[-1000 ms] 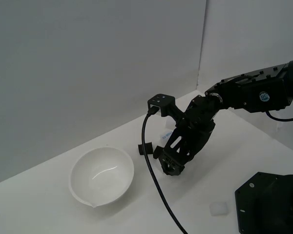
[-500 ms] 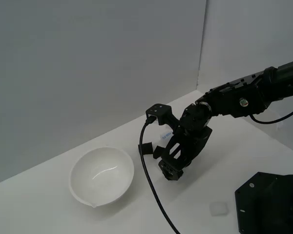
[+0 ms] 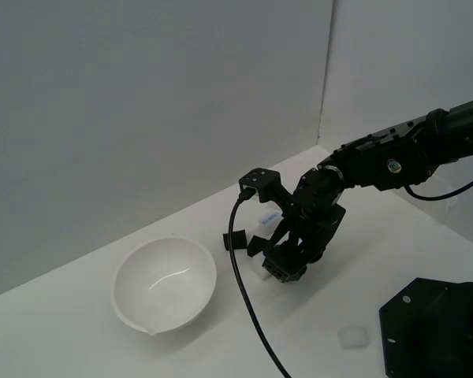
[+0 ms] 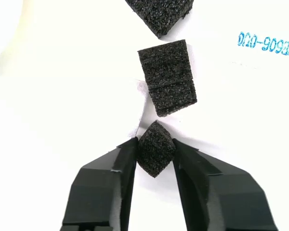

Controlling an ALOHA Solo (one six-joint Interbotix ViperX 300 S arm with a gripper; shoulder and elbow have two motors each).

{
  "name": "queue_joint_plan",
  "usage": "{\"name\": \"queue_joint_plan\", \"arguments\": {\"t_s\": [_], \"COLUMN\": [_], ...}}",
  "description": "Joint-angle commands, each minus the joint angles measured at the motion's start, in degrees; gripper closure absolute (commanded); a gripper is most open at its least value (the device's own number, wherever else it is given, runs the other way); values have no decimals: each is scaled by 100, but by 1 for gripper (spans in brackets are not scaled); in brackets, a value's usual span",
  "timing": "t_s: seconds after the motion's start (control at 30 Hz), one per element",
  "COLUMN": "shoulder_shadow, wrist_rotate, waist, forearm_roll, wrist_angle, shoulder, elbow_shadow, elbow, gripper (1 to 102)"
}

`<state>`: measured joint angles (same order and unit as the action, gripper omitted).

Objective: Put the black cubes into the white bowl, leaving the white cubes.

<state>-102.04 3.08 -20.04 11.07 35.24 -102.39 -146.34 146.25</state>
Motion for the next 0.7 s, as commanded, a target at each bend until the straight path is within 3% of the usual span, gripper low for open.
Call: {"name": "queue_joint_plan", "arguments": {"t_s": [0.0, 0.4, 0.67], "shoulder_shadow": [-158, -1529, -2013], "wrist_rotate": [88, 88, 88], "waist": [-35, 308, 290], "forearm_roll": [44, -26, 105], "wrist_angle": [105, 773, 1274], "shoulder": [-114, -1494, -1986], "elbow_shadow": [-44, 114, 861], "elbow": [53, -88, -835], "gripper": [80, 81, 81]}}
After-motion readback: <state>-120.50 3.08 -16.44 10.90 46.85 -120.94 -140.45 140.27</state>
